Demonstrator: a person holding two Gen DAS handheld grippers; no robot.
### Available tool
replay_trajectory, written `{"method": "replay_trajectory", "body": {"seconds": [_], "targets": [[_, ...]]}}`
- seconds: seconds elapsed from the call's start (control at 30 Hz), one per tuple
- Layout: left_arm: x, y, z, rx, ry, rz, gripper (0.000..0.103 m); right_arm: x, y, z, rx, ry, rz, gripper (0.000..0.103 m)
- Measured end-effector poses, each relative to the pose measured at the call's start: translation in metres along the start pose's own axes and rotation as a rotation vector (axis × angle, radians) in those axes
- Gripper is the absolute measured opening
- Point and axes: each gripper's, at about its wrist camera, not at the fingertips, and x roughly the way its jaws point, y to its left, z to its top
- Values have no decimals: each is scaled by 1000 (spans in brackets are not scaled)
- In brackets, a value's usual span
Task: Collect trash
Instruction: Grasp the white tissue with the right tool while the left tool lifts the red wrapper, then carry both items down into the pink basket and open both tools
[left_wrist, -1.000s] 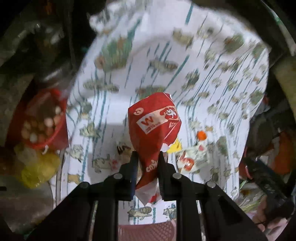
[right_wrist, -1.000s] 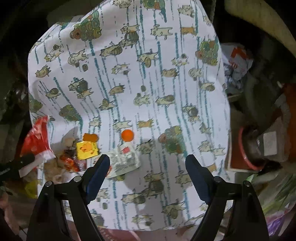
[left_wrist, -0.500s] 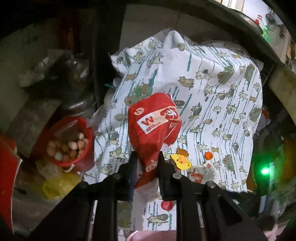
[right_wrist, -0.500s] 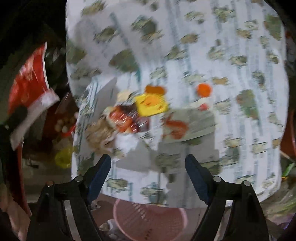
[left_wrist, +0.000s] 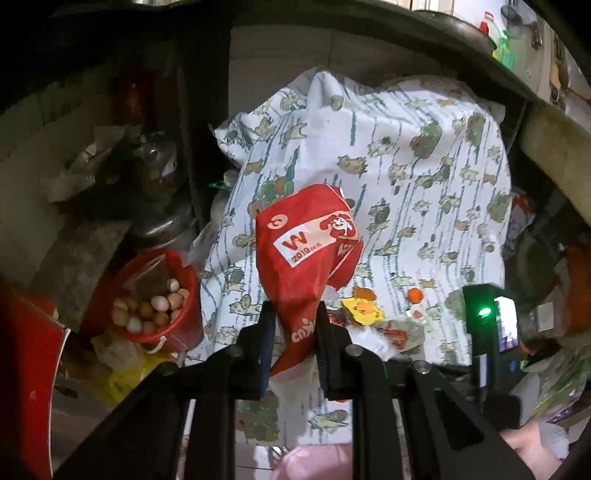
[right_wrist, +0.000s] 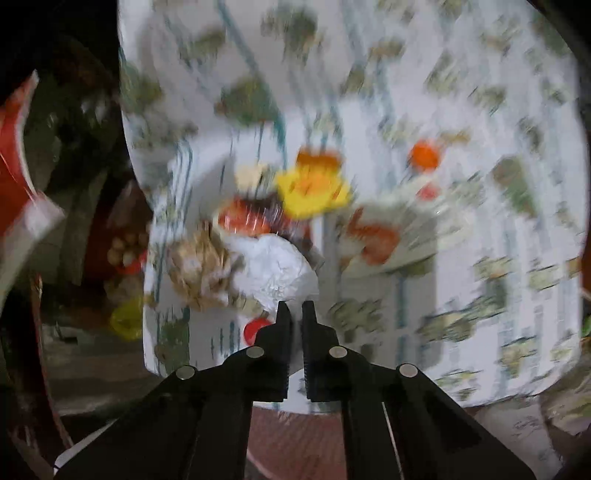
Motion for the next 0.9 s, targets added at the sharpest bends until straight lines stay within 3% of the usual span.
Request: {"method": "replay_trajectory", "body": {"seconds": [0.07, 0.17, 0.33, 0.43, 0.47, 0.57, 0.67, 0.8, 0.9], "targets": [[-13, -2, 3, -17, -2, -39, 18, -24, -5, -1, -1, -73, -7, 6], [-29, -8, 1, -25, -38, -39, 18, -55, -13, -3, -40, -135, 4, 6], [-46, -13, -13, -4, -2, -47, 18, -115, -12, -14, -164, -221, -2, 6], [-56, -14, -18, 6, 22, -1, 18, -147, -7, -24, -177, -257, -20, 6], [-59, -12, -21, -7, 27, -17, 18, -156, -7, -29, -178, -263, -9, 6], [-58, -11, -36, -30, 71, -67, 18, -169, -6, -48, -172, -254, -23, 6], [-44, -17, -55, 22, 168, -20, 18, -168, -10, -66, -175, -228, -27, 6], [-20, -15, -80, 17, 278, -29, 18, -143, -19, -82, -165, -165, -34, 6], [2, -15, -99, 40, 369, -14, 18, -117, -24, -91, -156, -66, -43, 6]]}}
